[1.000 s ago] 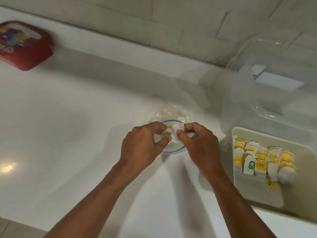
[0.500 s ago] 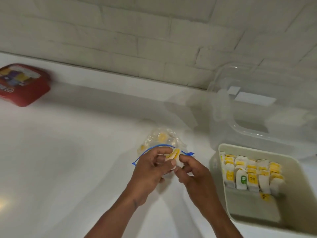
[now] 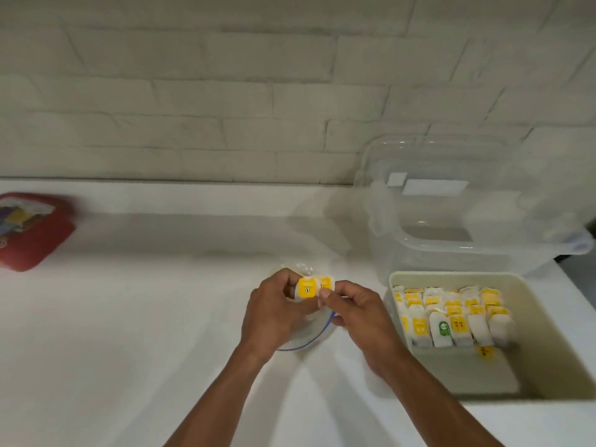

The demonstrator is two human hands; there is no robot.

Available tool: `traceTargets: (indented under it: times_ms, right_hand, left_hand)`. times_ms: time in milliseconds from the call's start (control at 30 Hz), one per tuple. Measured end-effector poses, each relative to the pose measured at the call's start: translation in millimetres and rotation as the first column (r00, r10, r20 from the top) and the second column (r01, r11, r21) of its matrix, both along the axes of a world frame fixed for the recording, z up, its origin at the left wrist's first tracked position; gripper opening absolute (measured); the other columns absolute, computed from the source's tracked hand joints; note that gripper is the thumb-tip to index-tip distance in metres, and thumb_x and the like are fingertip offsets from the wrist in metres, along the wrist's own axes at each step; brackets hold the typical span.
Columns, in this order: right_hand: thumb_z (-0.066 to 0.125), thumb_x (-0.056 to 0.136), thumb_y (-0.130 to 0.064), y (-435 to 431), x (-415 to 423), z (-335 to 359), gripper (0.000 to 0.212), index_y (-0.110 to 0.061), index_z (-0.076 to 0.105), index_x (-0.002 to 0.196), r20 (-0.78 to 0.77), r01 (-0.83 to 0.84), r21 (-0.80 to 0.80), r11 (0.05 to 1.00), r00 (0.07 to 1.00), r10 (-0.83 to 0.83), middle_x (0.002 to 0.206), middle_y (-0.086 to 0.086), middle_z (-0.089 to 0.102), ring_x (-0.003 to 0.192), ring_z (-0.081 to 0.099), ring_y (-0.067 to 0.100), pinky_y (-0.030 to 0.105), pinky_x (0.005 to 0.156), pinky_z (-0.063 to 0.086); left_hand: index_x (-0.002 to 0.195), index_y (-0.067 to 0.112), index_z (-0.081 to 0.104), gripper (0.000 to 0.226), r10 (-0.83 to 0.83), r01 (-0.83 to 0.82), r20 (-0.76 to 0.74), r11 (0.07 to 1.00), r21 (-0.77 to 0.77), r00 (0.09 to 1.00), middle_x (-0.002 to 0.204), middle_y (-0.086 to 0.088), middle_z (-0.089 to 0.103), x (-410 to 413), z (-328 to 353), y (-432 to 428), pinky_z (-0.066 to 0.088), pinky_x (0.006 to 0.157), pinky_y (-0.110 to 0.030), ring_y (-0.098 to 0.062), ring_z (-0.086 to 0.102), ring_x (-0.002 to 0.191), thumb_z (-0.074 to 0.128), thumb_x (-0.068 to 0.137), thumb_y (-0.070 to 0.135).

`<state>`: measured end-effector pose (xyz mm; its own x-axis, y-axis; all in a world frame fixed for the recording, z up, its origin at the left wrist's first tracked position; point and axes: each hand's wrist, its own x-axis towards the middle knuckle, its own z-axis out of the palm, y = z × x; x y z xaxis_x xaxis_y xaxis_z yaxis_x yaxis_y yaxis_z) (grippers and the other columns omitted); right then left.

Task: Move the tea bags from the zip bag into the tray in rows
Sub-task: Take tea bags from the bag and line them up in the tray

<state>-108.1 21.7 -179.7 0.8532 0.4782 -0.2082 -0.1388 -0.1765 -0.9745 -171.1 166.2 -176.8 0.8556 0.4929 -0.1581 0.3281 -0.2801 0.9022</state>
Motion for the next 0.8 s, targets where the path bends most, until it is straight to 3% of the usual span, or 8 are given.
traceTargets:
  times_ms: [133,267,433,567,667,800]
  right_hand:
    - [0.066,0.092,-0.015,-4,8,5,0.006,-0.016,0.070,0.089,0.054,0.001,-0.001,1.000,0.999,-0.001,0.079,0.003,0.073,0.074,0.061,0.009,0.022,0.066,0.045]
    - [0.069,0.089,-0.011,-11,18,13,0.003,-0.013,0.070,0.092,0.061,0.049,0.011,0.999,0.997,-0.050,0.076,0.002,0.071,0.065,0.061,0.006,0.018,0.062,0.045]
    - [0.070,0.089,-0.012,-18,23,26,0.005,-0.008,0.067,0.088,0.084,0.080,-0.004,0.997,0.993,-0.079,0.067,-0.002,0.063,0.058,0.055,0.006,0.013,0.050,0.041]
    - [0.070,0.089,-0.018,-26,25,28,0.005,-0.016,0.068,0.085,0.162,0.105,-0.080,0.991,0.983,-0.091,0.070,-0.006,0.062,0.060,0.053,0.010,0.018,0.052,0.041]
    - [0.072,0.086,-0.019,-33,28,27,0.003,-0.019,0.070,0.084,0.199,0.116,-0.090,0.989,0.975,-0.096,0.067,-0.006,0.061,0.062,0.052,0.013,0.029,0.060,0.042]
    - [0.073,0.085,-0.018,-49,31,27,0.011,-0.024,0.070,0.093,0.248,0.075,-0.119,0.990,0.968,-0.044,0.072,0.001,0.064,0.064,0.053,0.014,0.034,0.066,0.044]
  left_hand:
    - [0.081,0.024,0.065,0.045,-0.084,0.083,-0.011,0.994,-0.067,0.996,0.078,0.002,0.070,7,4,2,0.053,0.067,-0.042,-0.024,0.066,0.076,0.085,0.056,0.054]
    - [0.094,0.015,0.069,0.027,-0.153,0.152,0.027,0.920,-0.361,0.988,0.073,0.002,0.066,10,20,2,0.042,0.052,-0.021,-0.011,0.057,0.061,0.086,0.074,0.023]
    - [0.100,0.020,0.074,0.020,-0.205,0.211,0.067,0.846,-0.490,0.976,0.085,0.000,0.067,13,32,4,0.041,0.071,-0.036,-0.017,0.056,0.080,0.080,0.081,0.025]
    - [0.106,0.016,0.074,0.022,-0.200,0.207,0.076,0.793,-0.572,0.977,0.100,-0.007,0.073,15,34,-1,0.050,0.078,-0.030,-0.017,0.063,0.090,0.072,0.088,0.029]
    - [0.106,0.008,0.068,0.020,-0.160,0.163,0.056,0.806,-0.569,0.986,0.099,-0.008,0.073,18,32,-6,0.055,0.071,-0.029,-0.020,0.067,0.090,0.063,0.096,0.024]
    - [0.105,0.011,0.067,0.020,-0.198,0.192,0.029,0.890,-0.413,0.980,0.098,-0.008,0.074,22,33,-16,0.053,0.072,-0.033,-0.020,0.073,0.087,0.065,0.094,0.027]
